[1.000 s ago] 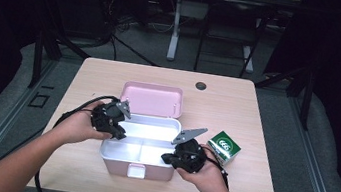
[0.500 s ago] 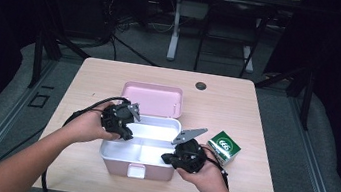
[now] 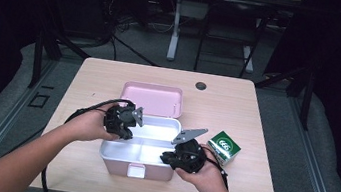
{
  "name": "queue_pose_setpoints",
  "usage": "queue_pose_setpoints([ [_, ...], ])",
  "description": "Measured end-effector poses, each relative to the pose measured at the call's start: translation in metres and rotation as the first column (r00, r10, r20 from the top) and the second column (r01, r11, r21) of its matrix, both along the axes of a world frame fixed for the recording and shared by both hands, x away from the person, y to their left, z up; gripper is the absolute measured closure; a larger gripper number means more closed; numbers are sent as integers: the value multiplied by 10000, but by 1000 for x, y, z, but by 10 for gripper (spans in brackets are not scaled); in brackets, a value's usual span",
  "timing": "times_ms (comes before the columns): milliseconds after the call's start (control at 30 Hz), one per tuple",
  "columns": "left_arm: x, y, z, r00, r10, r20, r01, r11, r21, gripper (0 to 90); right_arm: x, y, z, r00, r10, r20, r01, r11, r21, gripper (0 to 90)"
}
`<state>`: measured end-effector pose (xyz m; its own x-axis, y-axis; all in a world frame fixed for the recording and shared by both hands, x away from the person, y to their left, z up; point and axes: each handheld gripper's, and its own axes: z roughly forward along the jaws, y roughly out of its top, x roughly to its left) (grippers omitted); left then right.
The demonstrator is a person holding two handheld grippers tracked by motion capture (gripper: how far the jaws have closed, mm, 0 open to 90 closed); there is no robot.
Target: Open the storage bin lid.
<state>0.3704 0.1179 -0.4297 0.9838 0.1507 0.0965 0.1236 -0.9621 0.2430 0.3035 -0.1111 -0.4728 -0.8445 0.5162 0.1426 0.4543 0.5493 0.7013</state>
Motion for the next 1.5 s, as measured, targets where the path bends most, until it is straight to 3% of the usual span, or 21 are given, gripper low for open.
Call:
queue_pose_setpoints([
  [267, 0, -1, 1, 9976, -683, 79, 681, 9974, 227, 887, 0, 0, 0, 10000, -6, 49, 6, 10000, -5, 809],
  [667, 3, 4, 1, 9942, -1046, -232, 1049, 9944, 137, 897, -1, -1, 1, 10000, -26, 72, 25, 9999, 153, 808],
  [833, 6, 8, 1, 9909, -1300, -359, 1305, 9914, 100, 898, -1, -1, 3, 10000, 16, 60, -18, 9994, 348, 808],
  [1033, 9, 12, 2, 9882, -1520, -204, 1527, 9875, 395, 897, -3, -3, 8, 9998, 63, 167, -74, 9976, 695, 807],
  [1267, 8, 12, 2, 9893, -1441, -214, 1452, 9874, 628, 895, -3, -8, 14, 9996, -95, 263, 71, 9959, 901, 793],
  [1500, 7, 3, 3, 9939, -1076, -239, 1098, 9861, 1249, 887, 0, -17, 18, 9984, -424, 363, 390, 9951, 912, 773],
])
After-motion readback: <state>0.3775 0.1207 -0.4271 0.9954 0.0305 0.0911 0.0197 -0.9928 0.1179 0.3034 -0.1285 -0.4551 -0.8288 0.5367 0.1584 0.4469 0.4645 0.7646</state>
